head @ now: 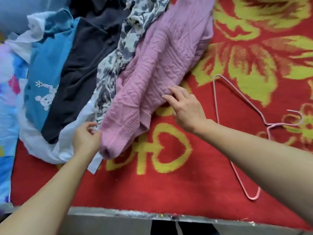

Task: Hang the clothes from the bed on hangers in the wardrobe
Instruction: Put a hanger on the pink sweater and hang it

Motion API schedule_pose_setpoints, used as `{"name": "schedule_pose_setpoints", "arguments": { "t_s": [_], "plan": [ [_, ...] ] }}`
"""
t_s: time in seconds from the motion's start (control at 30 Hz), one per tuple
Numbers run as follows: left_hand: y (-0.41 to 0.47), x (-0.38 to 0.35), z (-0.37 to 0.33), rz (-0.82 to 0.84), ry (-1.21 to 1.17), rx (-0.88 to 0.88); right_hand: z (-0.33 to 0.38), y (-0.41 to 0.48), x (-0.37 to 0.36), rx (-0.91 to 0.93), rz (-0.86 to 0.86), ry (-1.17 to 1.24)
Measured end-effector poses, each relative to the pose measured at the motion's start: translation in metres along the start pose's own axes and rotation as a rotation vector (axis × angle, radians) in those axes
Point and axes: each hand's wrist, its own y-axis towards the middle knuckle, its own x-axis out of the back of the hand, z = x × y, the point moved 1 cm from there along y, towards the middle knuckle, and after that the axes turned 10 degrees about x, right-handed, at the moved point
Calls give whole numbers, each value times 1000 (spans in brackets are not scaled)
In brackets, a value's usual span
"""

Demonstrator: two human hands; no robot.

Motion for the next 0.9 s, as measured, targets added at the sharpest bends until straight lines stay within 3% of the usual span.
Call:
{"name": "schedule_pose_setpoints", "arguments": {
  "t_s": [0.07,0.13,0.2,0.23,0.3,0.43,0.57,0.63,0.8,0.9],
  "plan": [
    [-7,-8,5,-129,-47,-145,6,16,-10,77,98,-48],
    [-32,-35,8,-26,1,-327,11,26,-23,120,241,-92],
    [-52,-65,20,58,275,-428,12,29,-37,115,349,-139],
    [-54,-77,32,69,373,-428,11,29,-43,99,343,-144],
    [-46,-84,45,85,347,-409,7,28,-48,87,253,-141],
    [-37,-45,37,99,-20,-319,3,21,-40,59,286,-126],
    [-84,21,16,343,-306,-318,42,-7,-18,35,295,37],
    [-108,52,-3,388,-383,-346,71,-20,-6,-19,235,116],
    [-156,123,-36,427,-420,-445,113,-32,55,-169,2,194],
    [-180,166,-32,356,-279,-536,120,-49,99,-360,-67,311]
  ]
}}
